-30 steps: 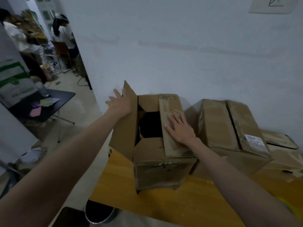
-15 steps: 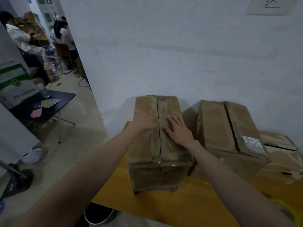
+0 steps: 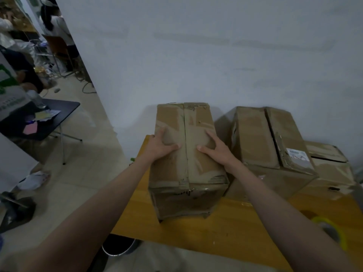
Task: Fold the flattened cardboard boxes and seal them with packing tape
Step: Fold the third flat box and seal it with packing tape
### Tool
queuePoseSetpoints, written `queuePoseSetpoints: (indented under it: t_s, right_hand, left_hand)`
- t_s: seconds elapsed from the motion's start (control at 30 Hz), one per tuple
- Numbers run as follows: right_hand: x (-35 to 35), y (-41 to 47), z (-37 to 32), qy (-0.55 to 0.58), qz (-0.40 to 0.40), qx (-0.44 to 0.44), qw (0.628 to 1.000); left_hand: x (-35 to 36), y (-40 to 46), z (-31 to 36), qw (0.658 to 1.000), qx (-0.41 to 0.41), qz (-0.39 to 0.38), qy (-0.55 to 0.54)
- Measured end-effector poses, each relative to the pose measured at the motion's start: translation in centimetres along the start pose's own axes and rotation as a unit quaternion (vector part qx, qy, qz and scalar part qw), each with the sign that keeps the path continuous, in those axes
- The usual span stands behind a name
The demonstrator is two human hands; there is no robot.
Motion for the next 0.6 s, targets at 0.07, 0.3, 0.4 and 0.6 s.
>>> queuePoseSetpoints:
  t_s: [0.07, 0.3, 0.4, 0.6]
  right_hand:
    - [-0.1, -0.4, -0.3, 0.001, 0.005, 0.002, 1.000]
    - [-0.5, -2.0, 0.5, -0.023, 0.030, 0.001, 0.999]
    - [0.1, -2.6, 2.3, -0.068, 0.070, -0.021, 0.995]
    - [0.1, -1.7, 4.6, -0.057, 0.109, -0.022, 0.992]
  left_hand:
    - [-0.3, 0.0, 0.4, 1.000, 0.003, -0.013, 0.017]
    - [-0.5, -0.9, 1.7, 0.998, 0.041, -0.013, 0.048]
    - [1.4, -1.5, 1.0, 0.995, 0.055, 0.010, 0.080]
    - [2.8, 0.5, 1.5, 0.993, 0.089, 0.011, 0.078]
Point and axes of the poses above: each hand's wrist, its own y-axis towards the middle knuckle, its own x-axis out of the palm, z = x × y, the point moved 3 cm from there along y, towards the middle knuckle, and after that the axes turned 8 degrees about y, right-handed, at the moved point
